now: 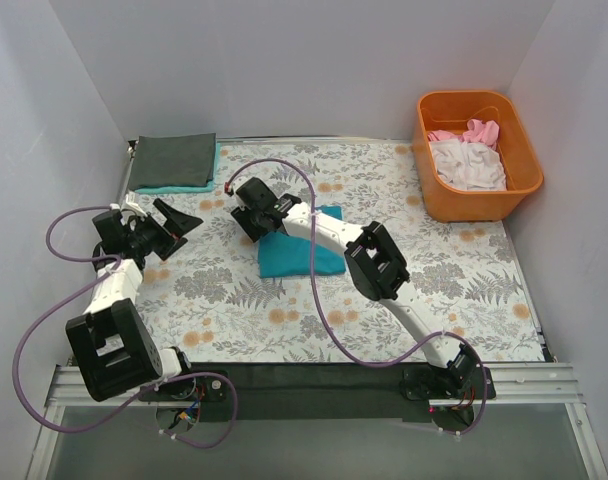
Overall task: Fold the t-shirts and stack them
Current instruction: Neatly place the folded tshirt to the corner
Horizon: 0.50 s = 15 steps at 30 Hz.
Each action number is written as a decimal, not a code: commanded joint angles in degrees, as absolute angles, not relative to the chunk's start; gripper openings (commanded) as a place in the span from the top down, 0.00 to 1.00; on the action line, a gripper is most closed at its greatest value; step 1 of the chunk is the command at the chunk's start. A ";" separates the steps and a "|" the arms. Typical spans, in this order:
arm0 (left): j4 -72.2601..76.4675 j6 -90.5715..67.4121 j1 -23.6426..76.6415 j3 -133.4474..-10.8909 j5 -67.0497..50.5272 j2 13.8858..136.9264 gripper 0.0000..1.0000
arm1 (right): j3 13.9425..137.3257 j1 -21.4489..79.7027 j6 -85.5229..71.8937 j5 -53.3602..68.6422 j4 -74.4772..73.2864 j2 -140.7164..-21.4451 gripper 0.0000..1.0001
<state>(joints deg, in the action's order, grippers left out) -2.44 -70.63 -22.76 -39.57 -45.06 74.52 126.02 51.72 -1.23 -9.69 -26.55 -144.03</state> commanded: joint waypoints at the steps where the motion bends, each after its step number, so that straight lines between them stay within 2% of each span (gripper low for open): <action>1: -2.29 -68.91 -22.68 -38.41 -44.21 72.25 0.05 | 127.62 51.77 -0.88 -13.80 -22.77 -144.49 0.52; 8: -0.53 -69.79 -22.24 -38.85 -43.77 73.91 0.04 | 122.61 50.19 -4.04 -12.05 -23.20 -146.86 0.59; 12: 1.48 -69.78 -20.75 -38.41 -43.07 74.53 0.02 | 120.32 48.87 -6.06 -7.92 -24.34 -147.57 0.75; 13: 1.84 -69.87 -20.13 -38.15 -42.98 74.53 0.02 | 119.80 48.52 -6.24 -6.08 -24.69 -147.66 0.86; 15: 3.42 -70.31 -17.85 -37.01 -42.63 74.97 0.02 | 119.09 47.64 -6.59 -4.49 -25.31 -147.04 0.99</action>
<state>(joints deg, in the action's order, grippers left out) 0.36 -70.41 -20.40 -38.30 -43.44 74.72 122.96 49.08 -4.38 -9.21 -19.16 -144.44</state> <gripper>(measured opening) 0.980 0.054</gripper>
